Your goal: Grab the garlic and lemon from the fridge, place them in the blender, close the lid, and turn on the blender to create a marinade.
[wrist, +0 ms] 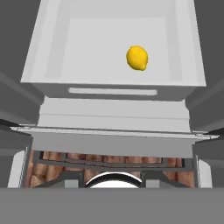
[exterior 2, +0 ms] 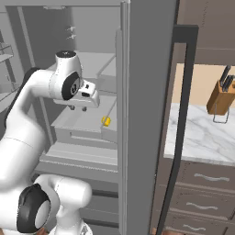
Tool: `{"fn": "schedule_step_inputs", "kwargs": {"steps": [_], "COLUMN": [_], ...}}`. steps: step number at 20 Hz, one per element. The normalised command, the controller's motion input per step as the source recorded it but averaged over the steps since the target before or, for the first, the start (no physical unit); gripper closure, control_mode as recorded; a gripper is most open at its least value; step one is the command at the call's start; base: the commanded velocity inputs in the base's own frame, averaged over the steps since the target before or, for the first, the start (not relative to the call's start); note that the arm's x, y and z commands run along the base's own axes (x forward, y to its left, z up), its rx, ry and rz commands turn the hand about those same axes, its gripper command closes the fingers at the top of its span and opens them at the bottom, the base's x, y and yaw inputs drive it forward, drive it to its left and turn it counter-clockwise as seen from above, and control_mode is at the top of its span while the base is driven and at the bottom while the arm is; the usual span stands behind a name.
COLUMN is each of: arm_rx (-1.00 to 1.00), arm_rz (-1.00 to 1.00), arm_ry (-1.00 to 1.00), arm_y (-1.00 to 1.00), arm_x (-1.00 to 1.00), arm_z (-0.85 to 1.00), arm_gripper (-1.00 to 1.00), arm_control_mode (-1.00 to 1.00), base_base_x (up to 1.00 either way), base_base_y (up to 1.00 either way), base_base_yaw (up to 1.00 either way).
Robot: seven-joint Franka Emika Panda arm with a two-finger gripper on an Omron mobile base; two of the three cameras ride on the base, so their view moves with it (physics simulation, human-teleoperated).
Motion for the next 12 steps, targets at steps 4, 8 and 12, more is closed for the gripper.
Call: {"fn": "schedule_step_inputs", "kwargs": {"steps": [4, 8, 12], "arm_rx": [0.00, 0.00, 0.00], "arm_rz": [0.00, 0.00, 0.00], "arm_ry": [0.00, -0.01, -0.23], "arm_y": [0.00, 0.03, 0.11], "arm_x": [-0.13, 0.00, -0.14], "arm_z": [-0.02, -0.02, 0.38], "arm_gripper": [-1.00, -1.00, -1.00], "arm_control_mode": [-1.00, -1.00, -1.00], "base_base_x": [0.00, 0.00, 0.00], "base_base_y": [0.00, 0.00, 0.00], "base_base_yaw": [0.00, 0.00, 0.00]}}
